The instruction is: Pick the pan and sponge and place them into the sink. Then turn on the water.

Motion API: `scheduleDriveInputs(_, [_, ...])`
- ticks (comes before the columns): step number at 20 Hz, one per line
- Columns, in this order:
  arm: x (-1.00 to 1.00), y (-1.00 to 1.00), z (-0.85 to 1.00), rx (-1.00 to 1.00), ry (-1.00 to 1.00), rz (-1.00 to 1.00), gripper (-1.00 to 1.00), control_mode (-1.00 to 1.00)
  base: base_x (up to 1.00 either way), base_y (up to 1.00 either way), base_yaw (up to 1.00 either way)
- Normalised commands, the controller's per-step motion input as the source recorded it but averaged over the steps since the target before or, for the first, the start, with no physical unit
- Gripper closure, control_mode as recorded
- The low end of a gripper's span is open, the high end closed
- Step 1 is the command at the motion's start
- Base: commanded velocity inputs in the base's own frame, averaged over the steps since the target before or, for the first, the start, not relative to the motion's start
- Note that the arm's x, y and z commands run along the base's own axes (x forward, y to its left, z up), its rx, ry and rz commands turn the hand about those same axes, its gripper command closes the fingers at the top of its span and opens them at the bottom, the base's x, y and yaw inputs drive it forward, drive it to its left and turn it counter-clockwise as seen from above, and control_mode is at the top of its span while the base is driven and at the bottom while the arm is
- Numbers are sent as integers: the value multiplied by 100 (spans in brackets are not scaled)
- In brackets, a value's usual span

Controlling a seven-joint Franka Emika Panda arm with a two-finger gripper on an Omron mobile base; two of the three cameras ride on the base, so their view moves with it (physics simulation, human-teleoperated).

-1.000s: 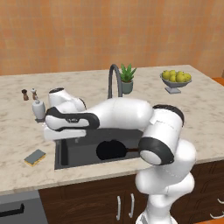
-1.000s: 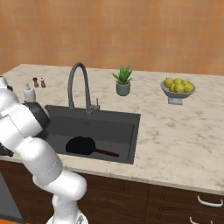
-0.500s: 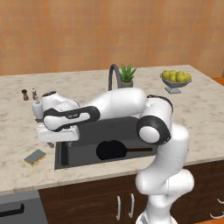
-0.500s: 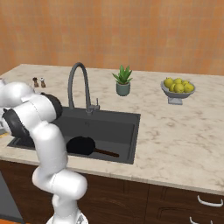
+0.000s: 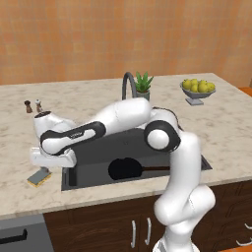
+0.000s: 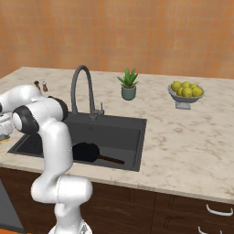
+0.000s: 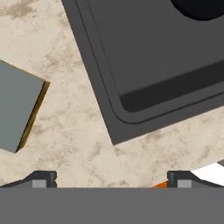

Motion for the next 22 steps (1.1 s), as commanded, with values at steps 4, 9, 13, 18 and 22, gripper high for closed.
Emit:
scheduleDriveInputs(4, [11,6,-3,7,0,-14,-100,-100,0,0,0])
scheduleDriveInputs(9, [10,21,-26,3,0,-13,-100,-100,0,0,0])
scheduleDriveInputs(13, [7,22,-26,4,-5,-11,-100,-100,0,0,0])
scheduleDriveInputs(18, [13,13,-11,2,-1,-9,-100,-100,0,0,0])
scheduleDriveInputs(22, [6,1,-13,3,-1,-5,-100,-100,0,0,0])
